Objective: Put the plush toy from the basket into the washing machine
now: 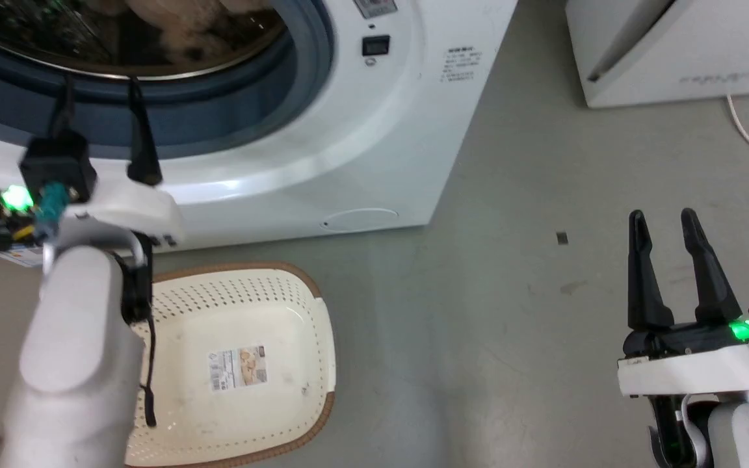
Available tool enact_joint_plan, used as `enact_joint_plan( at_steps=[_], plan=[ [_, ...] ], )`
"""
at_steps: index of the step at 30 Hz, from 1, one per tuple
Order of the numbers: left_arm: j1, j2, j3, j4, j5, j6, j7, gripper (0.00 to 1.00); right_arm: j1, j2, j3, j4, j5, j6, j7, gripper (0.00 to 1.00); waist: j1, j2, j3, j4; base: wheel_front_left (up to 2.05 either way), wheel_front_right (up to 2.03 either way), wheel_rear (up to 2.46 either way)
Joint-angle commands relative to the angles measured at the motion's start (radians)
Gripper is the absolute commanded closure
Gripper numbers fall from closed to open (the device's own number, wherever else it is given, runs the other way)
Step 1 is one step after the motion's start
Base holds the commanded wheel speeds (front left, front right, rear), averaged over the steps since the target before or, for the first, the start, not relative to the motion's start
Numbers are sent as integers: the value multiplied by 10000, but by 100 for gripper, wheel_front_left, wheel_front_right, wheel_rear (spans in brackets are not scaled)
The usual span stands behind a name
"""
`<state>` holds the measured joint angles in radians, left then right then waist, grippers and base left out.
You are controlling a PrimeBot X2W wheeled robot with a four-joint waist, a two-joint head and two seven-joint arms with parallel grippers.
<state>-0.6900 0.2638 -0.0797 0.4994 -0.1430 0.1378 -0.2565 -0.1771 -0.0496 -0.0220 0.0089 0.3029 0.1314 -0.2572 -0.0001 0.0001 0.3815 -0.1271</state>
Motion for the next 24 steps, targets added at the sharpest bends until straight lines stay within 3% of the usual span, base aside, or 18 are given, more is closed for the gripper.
enact_joint_plan(
  at_steps=[1,12,24],
  plan=[
    [395,-96,33,-215,115,8,-53,0,167,-6,13,-64,-140,-7,-46,0,1,-1,-426,299,0,0,0],
    [2979,-998,230,-1913,498,-223,-53,0,897,-6,-15,-357,-1256,-7,-46,0,1,-1,-1855,938,0,0,0],
    [5405,-1497,554,-2818,850,-399,-53,0,1769,-6,-343,-270,-1564,-7,-46,0,1,-1,-2974,1336,0,0,0]
  ],
)
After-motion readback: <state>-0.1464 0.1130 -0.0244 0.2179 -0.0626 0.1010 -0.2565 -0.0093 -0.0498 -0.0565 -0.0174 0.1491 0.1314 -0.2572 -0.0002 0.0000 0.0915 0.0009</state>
